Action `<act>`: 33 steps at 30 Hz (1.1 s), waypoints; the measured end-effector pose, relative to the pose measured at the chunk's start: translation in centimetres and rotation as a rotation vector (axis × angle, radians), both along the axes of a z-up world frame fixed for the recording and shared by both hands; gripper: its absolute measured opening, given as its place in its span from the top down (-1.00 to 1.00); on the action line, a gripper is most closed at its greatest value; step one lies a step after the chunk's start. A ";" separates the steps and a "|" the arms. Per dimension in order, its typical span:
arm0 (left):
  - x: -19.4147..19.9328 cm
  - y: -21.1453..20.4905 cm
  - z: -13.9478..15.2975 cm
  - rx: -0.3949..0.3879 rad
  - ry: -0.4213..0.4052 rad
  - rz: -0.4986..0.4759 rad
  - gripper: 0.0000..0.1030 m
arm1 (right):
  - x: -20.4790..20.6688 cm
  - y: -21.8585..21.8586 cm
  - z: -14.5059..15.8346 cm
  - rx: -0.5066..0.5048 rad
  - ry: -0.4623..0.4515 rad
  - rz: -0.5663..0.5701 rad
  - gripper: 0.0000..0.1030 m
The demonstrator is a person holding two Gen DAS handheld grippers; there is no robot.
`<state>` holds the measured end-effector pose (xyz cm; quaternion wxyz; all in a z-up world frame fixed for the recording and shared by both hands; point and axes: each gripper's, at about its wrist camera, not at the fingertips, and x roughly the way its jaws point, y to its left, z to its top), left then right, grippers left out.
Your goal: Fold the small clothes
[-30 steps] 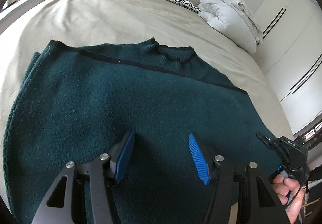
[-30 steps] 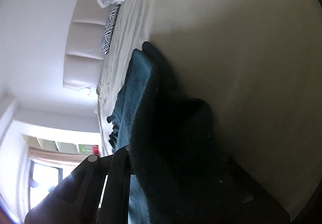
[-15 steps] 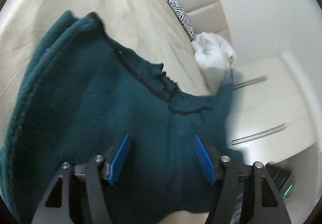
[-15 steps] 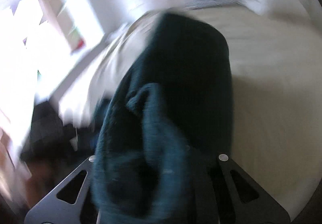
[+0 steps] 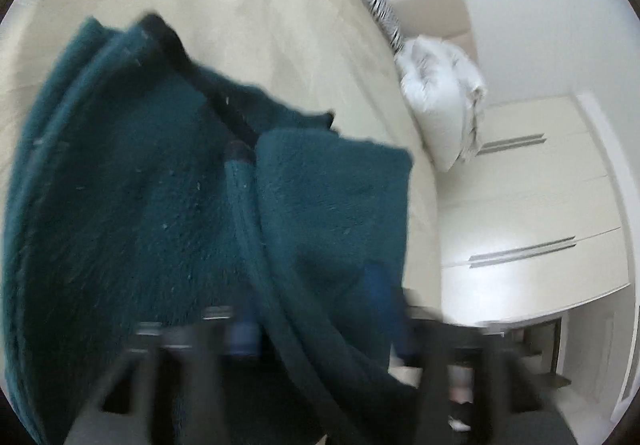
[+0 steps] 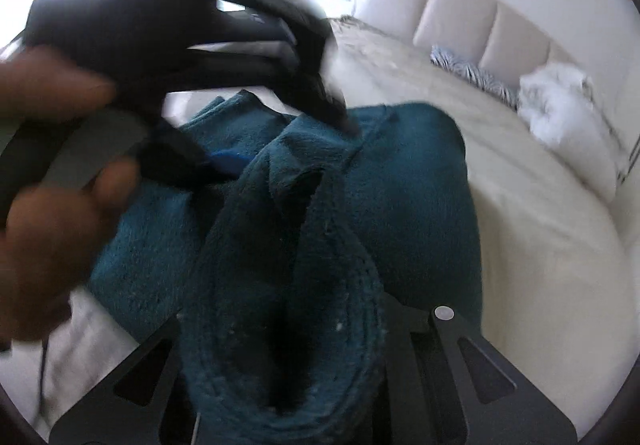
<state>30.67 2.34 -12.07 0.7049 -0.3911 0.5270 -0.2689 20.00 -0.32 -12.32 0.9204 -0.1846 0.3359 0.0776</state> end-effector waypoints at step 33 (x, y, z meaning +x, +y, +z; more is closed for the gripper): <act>2.7 7.8 1.6 0.332 -0.119 -0.159 0.75 | -3.3 10.8 -1.6 -0.179 -0.060 0.354 0.72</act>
